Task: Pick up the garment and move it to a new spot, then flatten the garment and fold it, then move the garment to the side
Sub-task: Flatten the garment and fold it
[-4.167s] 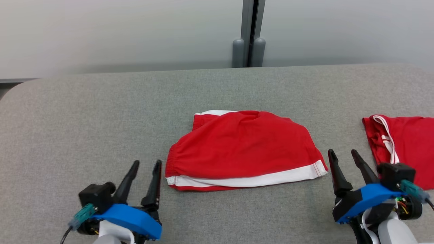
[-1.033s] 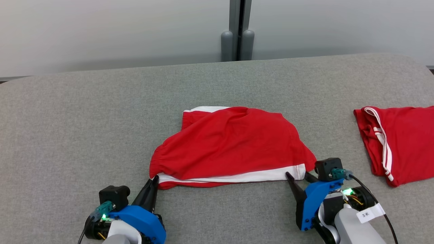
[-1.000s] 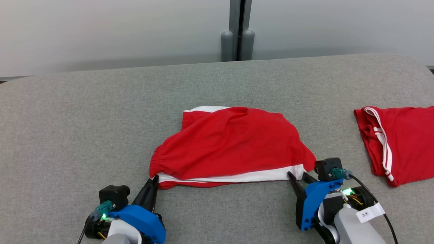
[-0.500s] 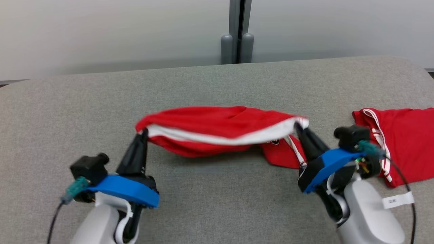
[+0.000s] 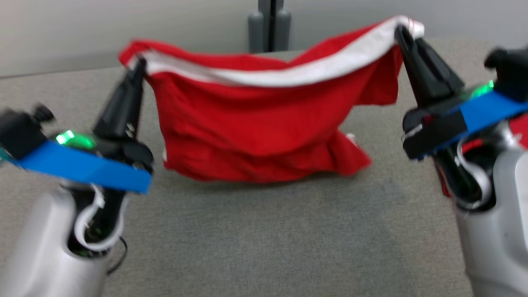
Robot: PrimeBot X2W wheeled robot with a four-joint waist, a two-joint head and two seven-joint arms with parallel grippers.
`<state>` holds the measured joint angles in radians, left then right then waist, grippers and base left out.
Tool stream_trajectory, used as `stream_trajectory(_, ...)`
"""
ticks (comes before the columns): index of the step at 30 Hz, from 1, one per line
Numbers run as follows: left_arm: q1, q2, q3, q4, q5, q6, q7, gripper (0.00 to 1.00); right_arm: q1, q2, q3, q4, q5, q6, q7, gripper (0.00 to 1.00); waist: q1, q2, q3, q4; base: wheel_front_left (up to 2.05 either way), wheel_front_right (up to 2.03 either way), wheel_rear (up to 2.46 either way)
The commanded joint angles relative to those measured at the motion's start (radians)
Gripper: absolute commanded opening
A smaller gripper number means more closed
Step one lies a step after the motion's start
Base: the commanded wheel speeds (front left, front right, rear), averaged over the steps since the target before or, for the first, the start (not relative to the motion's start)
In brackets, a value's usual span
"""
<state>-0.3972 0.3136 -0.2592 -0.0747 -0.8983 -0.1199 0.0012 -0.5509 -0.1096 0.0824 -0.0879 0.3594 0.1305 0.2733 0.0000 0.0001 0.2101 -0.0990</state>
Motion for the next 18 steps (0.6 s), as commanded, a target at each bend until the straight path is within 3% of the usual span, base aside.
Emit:
stream_trajectory(1,-0.065,0.017,0.021,0.004,-0.019,0.017,0.037,0.0,-0.077,-0.031,0.017,0.03,-0.019,0.0,0.018,0.0,0.0,-0.0001,0.046,0.007,0.0,0.0,0.0)
stream_trajectory(4,-0.204,0.049,0.049,0.048,-0.025,0.037,0.094,0.0,-0.244,-0.052,0.05,0.116,-0.025,0.001,0.002,0.0,0.0,-0.0001,0.125,-0.004,0.0,0.0,0.0)
stream_trajectory(8,-0.381,0.075,0.071,0.149,0.008,0.045,0.104,0.0,-0.459,-0.059,0.094,0.28,-0.042,0.0,-0.102,0.0,0.0,-0.0001,0.203,-0.026,0.0,0.0,0.0)
stream_trajectory(14,-0.598,0.074,0.113,0.27,0.036,0.026,0.006,0.0,-0.719,-0.066,0.143,0.476,-0.197,0.0,-0.379,0.0,0.0,-0.0001,0.268,-0.059,0.0,0.0,0.0)
stream_trajectory(18,-0.655,0.075,0.124,0.309,0.042,0.013,-0.055,0.0,-0.801,-0.052,0.151,0.566,-0.239,0.0,-0.471,0.0,0.0,-0.0001,0.283,-0.073,0.0,0.0,0.0)
